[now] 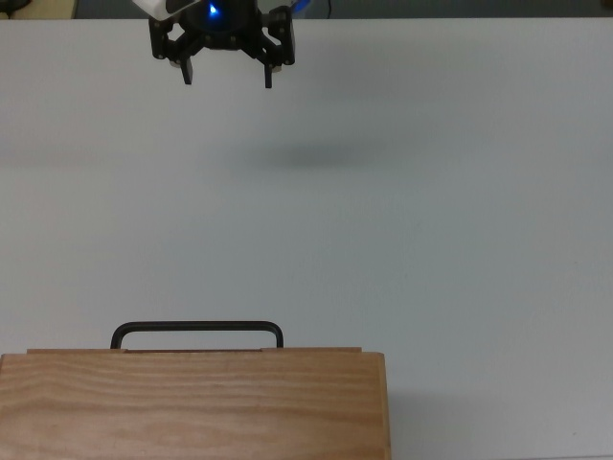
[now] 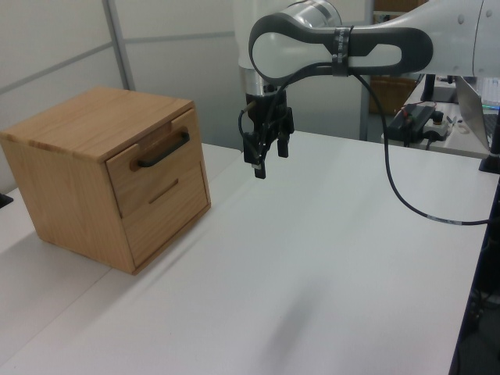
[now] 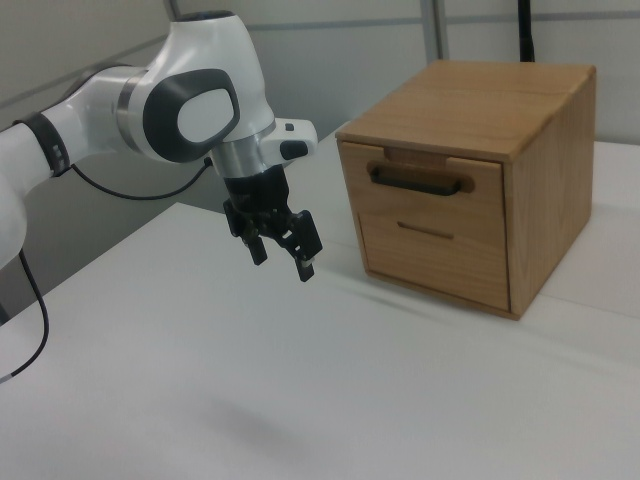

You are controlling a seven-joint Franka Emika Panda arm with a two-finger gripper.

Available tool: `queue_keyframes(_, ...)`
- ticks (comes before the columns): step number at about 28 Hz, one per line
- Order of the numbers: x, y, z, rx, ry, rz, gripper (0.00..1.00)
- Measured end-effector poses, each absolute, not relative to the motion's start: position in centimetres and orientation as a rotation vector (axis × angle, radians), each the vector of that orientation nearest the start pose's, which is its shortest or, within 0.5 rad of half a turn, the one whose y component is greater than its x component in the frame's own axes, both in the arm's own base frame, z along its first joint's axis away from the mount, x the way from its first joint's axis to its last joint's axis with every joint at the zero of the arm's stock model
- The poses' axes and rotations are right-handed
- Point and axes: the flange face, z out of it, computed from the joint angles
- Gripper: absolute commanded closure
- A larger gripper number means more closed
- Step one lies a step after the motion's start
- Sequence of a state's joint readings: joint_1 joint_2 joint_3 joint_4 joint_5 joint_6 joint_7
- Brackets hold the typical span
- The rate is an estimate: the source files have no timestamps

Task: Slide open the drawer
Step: 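Move the gripper toward the black handle of the upper wooden drawer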

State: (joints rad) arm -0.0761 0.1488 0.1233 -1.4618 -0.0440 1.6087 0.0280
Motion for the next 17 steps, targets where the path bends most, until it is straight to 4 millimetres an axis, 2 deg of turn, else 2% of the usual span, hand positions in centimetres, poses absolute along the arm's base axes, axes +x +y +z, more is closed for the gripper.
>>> queue_keyframes(5,60.3,1.5,59.4,-3.168,-0.013,0.0,0.0)
queue_keyframes(10,60.3,0.3,59.4,-3.167,0.096,0.0,0.0)
queue_keyframes(14,60.4,-0.8,59.2,-3.159,0.244,0.002,0.0)
queue_keyframes(17,60.4,-1.1,59.1,-3.138,0.436,0.003,0.0)
